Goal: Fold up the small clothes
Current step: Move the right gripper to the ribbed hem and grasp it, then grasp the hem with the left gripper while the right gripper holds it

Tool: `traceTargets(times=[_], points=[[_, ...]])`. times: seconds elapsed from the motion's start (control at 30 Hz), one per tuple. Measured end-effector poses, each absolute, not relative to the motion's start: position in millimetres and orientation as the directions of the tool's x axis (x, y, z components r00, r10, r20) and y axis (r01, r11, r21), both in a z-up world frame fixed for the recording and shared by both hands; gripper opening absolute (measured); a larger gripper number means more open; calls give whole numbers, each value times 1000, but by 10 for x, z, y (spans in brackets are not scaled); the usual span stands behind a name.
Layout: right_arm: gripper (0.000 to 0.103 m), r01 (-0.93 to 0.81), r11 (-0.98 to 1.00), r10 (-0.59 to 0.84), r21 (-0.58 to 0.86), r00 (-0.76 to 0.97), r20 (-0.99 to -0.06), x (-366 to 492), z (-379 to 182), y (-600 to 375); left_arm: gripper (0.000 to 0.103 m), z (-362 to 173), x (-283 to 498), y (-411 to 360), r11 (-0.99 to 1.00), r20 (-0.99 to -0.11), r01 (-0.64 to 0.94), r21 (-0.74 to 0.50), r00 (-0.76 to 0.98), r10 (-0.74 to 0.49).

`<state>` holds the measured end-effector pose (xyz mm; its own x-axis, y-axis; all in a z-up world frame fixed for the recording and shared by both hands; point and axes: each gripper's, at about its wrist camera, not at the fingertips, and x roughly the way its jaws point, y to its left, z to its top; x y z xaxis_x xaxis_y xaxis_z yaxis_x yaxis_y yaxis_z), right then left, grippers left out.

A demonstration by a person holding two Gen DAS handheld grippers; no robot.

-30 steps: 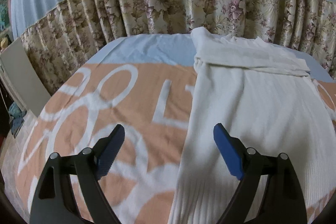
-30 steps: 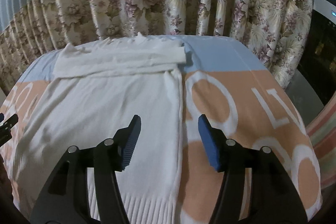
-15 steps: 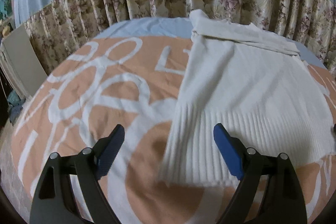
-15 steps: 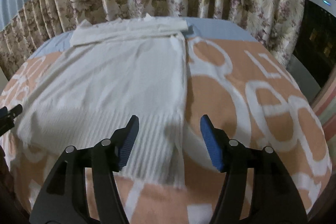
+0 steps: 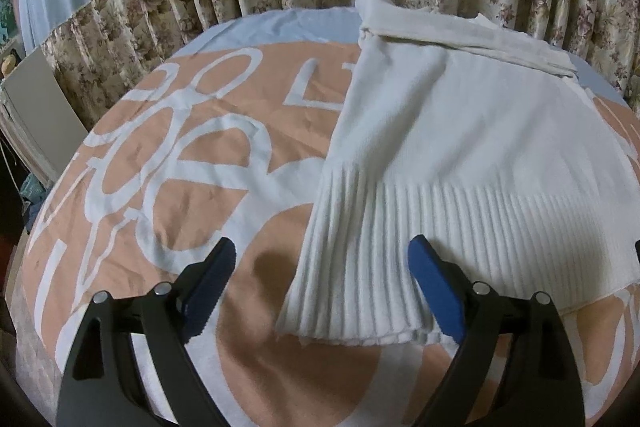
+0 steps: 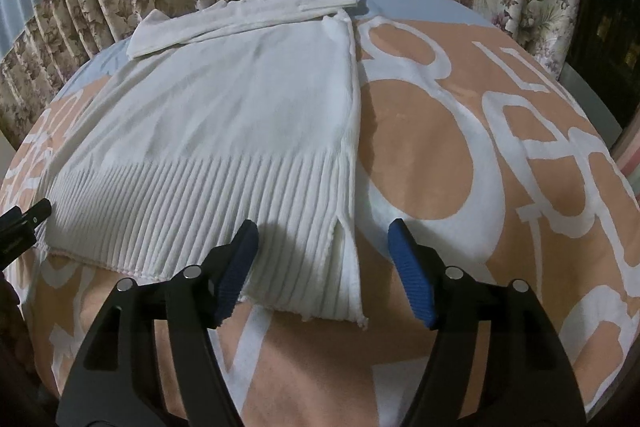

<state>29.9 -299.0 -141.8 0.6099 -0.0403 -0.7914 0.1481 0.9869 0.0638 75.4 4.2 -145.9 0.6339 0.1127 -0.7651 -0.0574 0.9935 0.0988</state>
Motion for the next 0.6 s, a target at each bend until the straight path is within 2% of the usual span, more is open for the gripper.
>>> traceTargets(times=[0.1,0.17,0.23,0.33,0.6], points=[[66,142,987,-31,72,614,-789,298,-1422,-2993,91,-1466,756,47,994,-767,-61,93,631,111],[55,126,989,-17,79,621,-784,292,-1423,-2982,91,-1468,758,43,994,-770,-57,93,628,108],[28,99,991,4,86,631,-776,289,-1418,-2953,91,-1472,758,46,995,-773,-53,90,626,103],[17,78,994,6,73,641,-768,283,-1410,-2901,91,-1474,764,37,994,-772,-50,98,627,108],[15,70,996,-1,57,643,-766,273,-1401,-2884,91,-1476,736,-208,970,-734,-5,243,653,188]])
